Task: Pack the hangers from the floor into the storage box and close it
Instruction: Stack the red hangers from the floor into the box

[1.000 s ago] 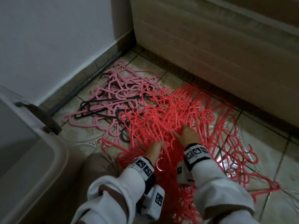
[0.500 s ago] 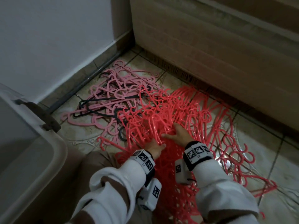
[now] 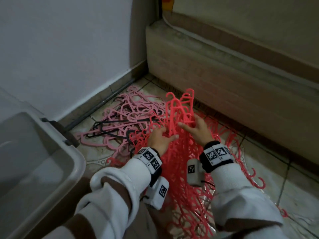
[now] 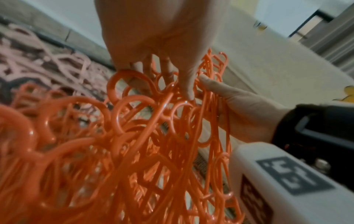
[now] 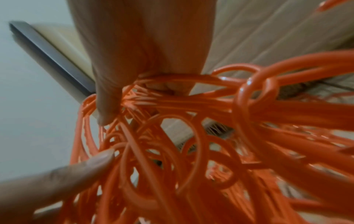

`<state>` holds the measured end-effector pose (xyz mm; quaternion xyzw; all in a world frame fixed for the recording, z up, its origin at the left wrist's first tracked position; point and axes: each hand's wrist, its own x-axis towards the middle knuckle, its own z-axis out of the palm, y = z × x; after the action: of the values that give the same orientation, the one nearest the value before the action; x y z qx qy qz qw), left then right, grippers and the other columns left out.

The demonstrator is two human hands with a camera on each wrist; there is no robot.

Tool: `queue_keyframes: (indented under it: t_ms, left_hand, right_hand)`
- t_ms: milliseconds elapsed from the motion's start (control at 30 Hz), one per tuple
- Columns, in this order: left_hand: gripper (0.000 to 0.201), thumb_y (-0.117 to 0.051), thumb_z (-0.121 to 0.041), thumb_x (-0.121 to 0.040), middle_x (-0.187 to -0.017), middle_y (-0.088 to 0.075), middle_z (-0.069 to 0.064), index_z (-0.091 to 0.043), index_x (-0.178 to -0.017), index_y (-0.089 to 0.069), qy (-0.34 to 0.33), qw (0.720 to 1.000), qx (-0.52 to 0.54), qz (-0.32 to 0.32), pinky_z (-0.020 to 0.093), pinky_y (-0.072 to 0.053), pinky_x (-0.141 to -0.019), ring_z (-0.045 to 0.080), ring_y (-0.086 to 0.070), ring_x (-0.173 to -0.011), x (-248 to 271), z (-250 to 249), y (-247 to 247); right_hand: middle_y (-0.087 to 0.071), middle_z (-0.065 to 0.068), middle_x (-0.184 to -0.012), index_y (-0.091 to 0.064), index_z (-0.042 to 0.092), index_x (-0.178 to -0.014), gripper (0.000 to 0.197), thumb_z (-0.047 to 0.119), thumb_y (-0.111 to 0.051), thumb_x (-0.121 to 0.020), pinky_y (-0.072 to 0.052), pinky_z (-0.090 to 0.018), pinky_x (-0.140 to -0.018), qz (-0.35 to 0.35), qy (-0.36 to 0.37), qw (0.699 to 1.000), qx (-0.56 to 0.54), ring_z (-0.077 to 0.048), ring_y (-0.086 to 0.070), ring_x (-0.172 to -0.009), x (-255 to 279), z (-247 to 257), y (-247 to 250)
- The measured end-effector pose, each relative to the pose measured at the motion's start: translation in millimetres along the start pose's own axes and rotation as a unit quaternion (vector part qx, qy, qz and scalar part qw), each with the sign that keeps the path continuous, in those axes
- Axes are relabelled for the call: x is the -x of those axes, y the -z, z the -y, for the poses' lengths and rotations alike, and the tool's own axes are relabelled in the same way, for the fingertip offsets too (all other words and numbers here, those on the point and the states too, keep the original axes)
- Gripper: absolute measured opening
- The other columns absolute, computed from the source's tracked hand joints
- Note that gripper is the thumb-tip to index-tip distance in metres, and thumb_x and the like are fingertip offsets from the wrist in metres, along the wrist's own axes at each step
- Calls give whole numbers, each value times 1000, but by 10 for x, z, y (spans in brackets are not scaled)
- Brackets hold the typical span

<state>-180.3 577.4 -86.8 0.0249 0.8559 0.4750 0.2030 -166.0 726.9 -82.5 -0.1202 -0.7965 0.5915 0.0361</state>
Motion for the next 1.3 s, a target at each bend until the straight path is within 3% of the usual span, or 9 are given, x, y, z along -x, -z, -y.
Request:
queue_keyframes:
  t_ms: [167, 267, 367, 500, 633, 833, 967, 1167, 1300]
  left_hand:
    - [28, -73, -34, -76, -78, -68, -3, -15, -96, -70, -58, 997, 38, -42, 33, -51, -73, 19, -62, -71, 79, -280, 272]
    - [29, -73, -33, -76, -93, -71, 0, -17, -99, -70, -96, 992, 49, -70, 37, -52, -82, 19, -66, -85, 142, -442, 448]
    - [34, -73, -38, -75, -94, -72, 1, -18, -102, -70, -132, 985, 50, -95, 37, -53, -80, 20, -66, -86, 251, -649, 648]
    - [17, -73, -35, -76, -56, -57, -11, -20, -81, -67, -167, 975, 69, -130, 16, -40, -47, 4, -52, -49, 444, -927, 960]
    - [30, -75, -35, -74, -82, -71, 1, -13, -93, -71, -204, 961, 101, -156, 34, -55, -72, 18, -67, -76, 615, -1172, 1291]
    - [37, -75, -40, -73, -88, -69, -4, -15, -100, -71, -237, 943, 108, -206, 24, -52, -73, 12, -65, -80, 830, -1397, 1772]
    - [31, -74, -37, -75, -86, -68, -8, -18, -99, -70, -252, 932, 108, -236, 1, -41, -57, -3, -58, -69, 940, -1461, 2031]
    - [37, -73, -42, -74, -96, -68, -7, -17, -100, -69, -270, 914, 96, -287, 23, -50, -74, 11, -63, -82, 1109, -1486, 2434]
    - [38, -73, -42, -73, -98, -66, -8, -16, -100, -68, -279, 902, 85, -317, 17, -47, -70, 10, -60, -83, 1230, -1441, 2742]
  right_hand:
    - [-68, 5, -85, -59, 24, -102, 31, 30, -74, -75, -51, -48, -83, -19, 62, 997, 46, -17, -65, -82, 1, 508, 56]
    - [-70, -1, -91, -61, 22, -104, 37, 39, -72, -72, -52, -49, -82, -33, 105, 992, 53, -21, -66, -85, 58, 855, 87]
    - [-67, 8, -85, -59, 26, -98, 27, 34, -73, -75, -52, -48, -82, -48, 139, 987, 63, -17, -65, -81, 112, 1196, 109]
    - [-69, 0, -91, -60, 23, -99, 27, 33, -72, -77, -53, -49, -81, -59, 185, 979, 69, -19, -67, -84, 176, 1669, 121]
    - [-68, -7, -100, -59, 13, -110, 36, 27, -70, -79, -52, -49, -84, -52, 226, 970, 66, -23, -66, -91, 259, 2167, 66]
    - [-66, -10, -103, -56, 8, -114, 38, 25, -68, -82, -53, -41, -83, -42, 282, 955, 82, -21, -64, -90, 373, 2797, -86]
    - [-66, -6, -103, -55, 9, -115, 39, 28, -66, -83, -54, -44, -83, -29, 311, 946, 81, -22, -65, -92, 432, 3081, -212]
    - [-66, -4, -105, -53, 10, -118, 41, 28, -66, -84, -55, -41, -83, -30, 353, 934, 46, -17, -66, -93, 498, 3378, -501]
    - [-65, -5, -108, -51, 10, -119, 39, 26, -63, -86, -56, -29, -80, -8, 368, 930, 13, -13, -65, -93, 544, 3550, -756]
